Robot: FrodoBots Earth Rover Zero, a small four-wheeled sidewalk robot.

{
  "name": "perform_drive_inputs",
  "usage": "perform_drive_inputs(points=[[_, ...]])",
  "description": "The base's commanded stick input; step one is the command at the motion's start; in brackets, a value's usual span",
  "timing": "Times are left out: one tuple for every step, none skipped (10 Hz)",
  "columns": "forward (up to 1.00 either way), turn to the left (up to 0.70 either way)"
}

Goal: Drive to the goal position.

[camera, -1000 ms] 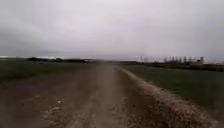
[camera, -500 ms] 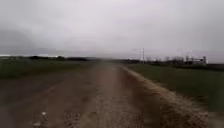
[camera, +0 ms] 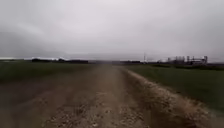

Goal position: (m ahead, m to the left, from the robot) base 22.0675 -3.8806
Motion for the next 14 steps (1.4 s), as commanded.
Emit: perform_drive_inputs(points=[[0.85,0.0],[0.85,0.0],[0.85,0.0],[0.85,-0.17],[0.85,-0.33],[0.85,-0.31],[0.85,-0.17],[0.85,0.0],[0.85,0.0],[0.85,-0.01],[0.85,-0.02],[0.85,0.0],[0.85,0.0],[0.85,0.0]])
